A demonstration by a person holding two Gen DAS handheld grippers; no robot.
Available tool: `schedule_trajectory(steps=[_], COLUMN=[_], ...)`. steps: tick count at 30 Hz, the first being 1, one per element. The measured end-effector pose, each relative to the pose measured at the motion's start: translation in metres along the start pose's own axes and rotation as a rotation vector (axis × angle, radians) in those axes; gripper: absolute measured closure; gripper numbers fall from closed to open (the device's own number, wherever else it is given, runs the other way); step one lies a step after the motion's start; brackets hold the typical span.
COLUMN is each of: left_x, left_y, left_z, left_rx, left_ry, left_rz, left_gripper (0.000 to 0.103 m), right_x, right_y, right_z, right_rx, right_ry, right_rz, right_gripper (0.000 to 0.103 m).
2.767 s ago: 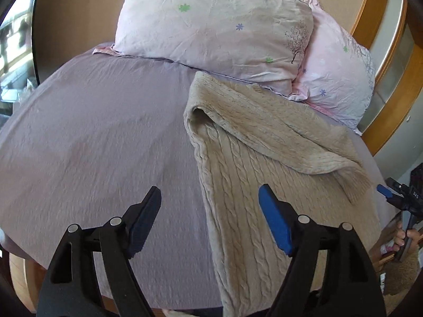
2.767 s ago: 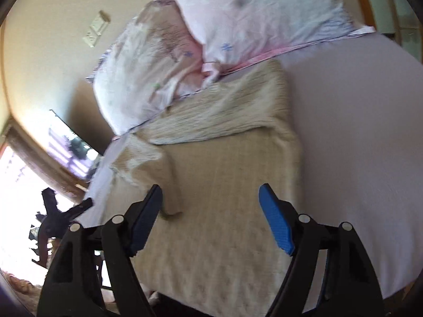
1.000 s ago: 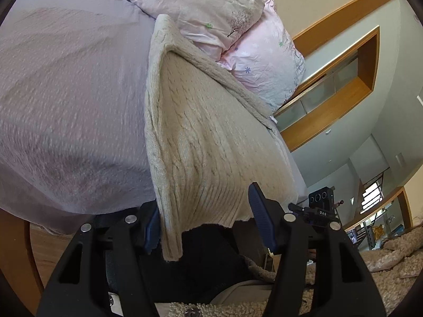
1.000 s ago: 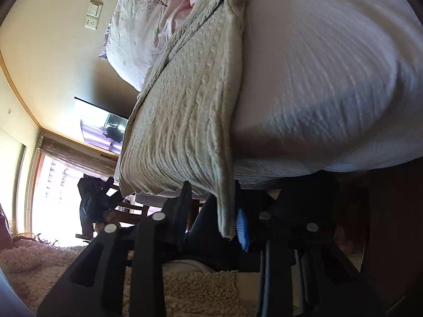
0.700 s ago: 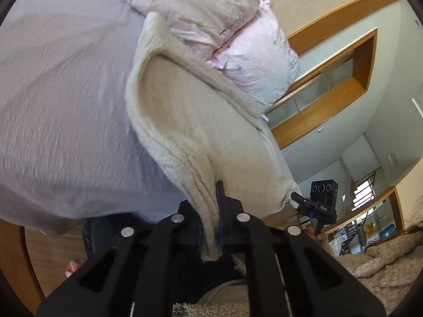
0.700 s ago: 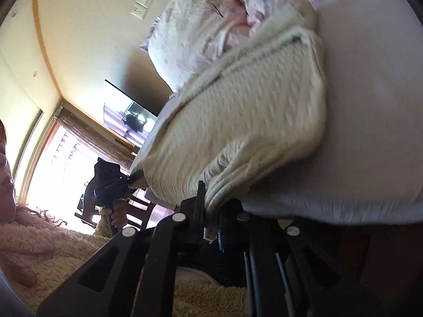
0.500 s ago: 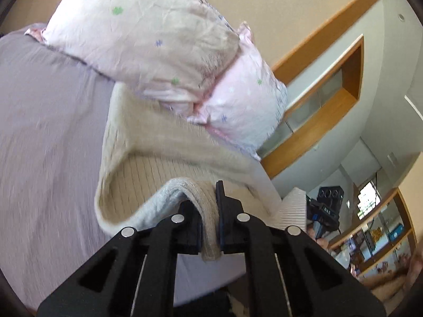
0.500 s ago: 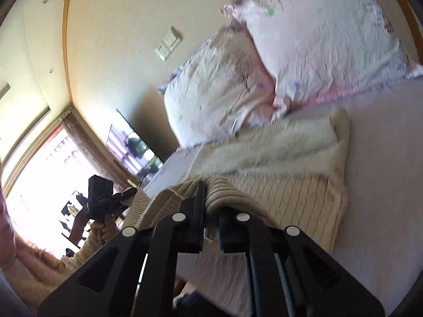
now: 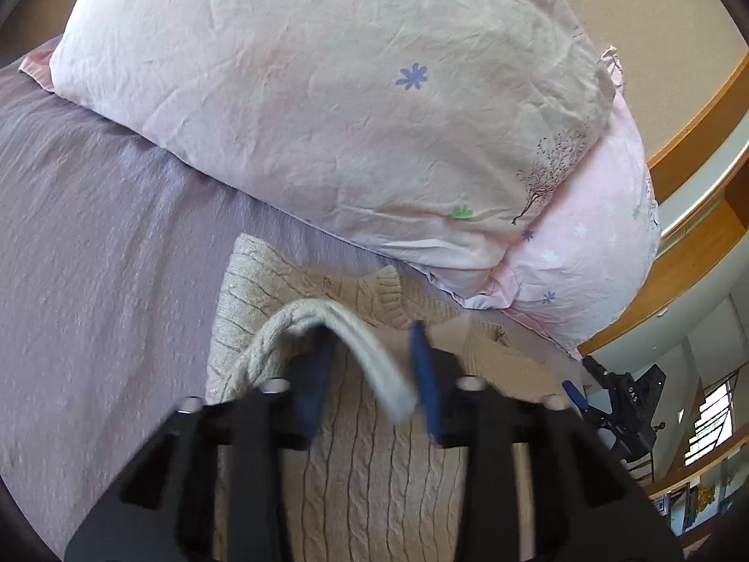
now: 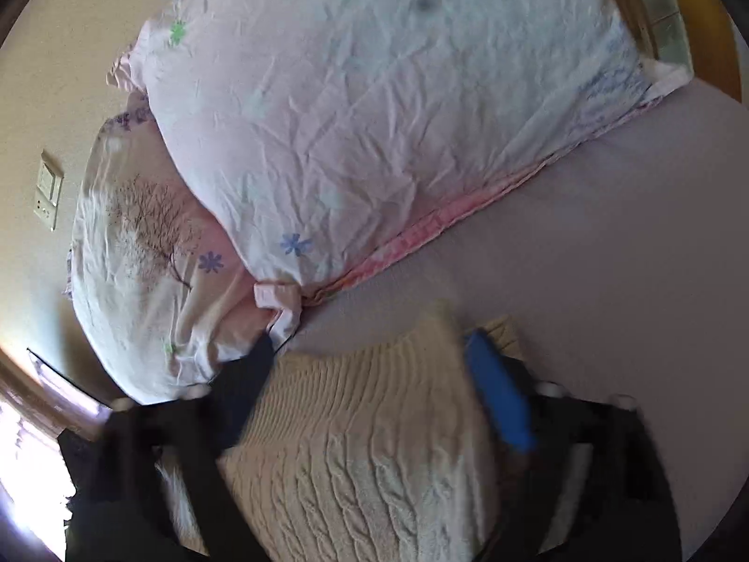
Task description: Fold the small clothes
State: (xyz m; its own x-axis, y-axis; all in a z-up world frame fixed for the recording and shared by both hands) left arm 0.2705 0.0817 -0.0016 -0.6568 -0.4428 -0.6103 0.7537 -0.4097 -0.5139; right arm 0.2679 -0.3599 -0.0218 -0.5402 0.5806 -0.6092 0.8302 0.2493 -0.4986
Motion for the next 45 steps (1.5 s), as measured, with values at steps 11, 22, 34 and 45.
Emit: schedule_trajectory(steps=[11, 22, 34, 45], left_x=[0.027, 0.046, 0.078, 0.066], left_y=[-0.021, 0.009, 0.075, 0.072], left_z=[-0.070, -0.050, 0.246, 0.201], left_rx=[-0.069, 0.100, 0.628, 0.281], left_ry=[-0.104, -0.333, -0.288, 0.000], left_rz=[-0.136, -0.165, -0.275, -0.132], left_gripper=[0.034, 0.084, 0.085, 0.018], right_x=[-0.013, -0.005, -0.049, -0.014], right_y=[-0.019, -0.018, -0.064, -0.026], right_z=[0.004, -0.006, 0.020, 0.048], right_rx=[-0.198, -0.280, -0.238, -0.265], right_ry=[0.086, 0.104, 0.061, 0.217], right_rz=[0.082, 0.009, 0.160, -0.210], right_gripper=[0.002, 0.002, 0.002, 0.002])
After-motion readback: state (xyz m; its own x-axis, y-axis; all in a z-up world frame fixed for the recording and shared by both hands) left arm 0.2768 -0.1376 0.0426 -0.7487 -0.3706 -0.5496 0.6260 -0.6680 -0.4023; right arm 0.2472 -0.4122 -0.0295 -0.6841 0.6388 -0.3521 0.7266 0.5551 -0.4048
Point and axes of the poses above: each gripper's, at about its wrist camera, not at the fingertips, and y roughly the way its jaws point, z to its right, x to its underside, the point moved 9 cm from there along y, roughly the way its jaws point, and after that the axes turned 8 degrees about z, right-handed, at the moved point
